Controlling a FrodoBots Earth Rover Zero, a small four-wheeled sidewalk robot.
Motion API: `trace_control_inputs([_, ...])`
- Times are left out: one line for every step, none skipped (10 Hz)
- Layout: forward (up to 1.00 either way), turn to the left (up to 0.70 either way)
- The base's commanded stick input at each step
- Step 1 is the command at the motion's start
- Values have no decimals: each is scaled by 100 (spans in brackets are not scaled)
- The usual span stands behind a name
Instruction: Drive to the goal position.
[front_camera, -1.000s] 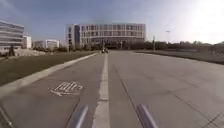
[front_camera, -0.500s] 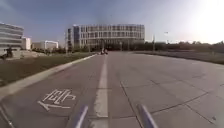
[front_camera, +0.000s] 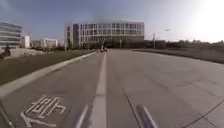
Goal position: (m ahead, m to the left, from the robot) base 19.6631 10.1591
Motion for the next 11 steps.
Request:
trace_control_inputs([70,-14])
trace_control_inputs([70,-14])
trace_control_inputs([70,-14])
trace_control_inputs([70,-14])
trace_control_inputs([70,-14])
trace_control_inputs([70,-14])
trace_control_inputs([70,-14])
trace_control_inputs([70,-14])
trace_control_inputs([70,-14])
trace_control_inputs([70,-14])
trace_control_inputs([70,-14])
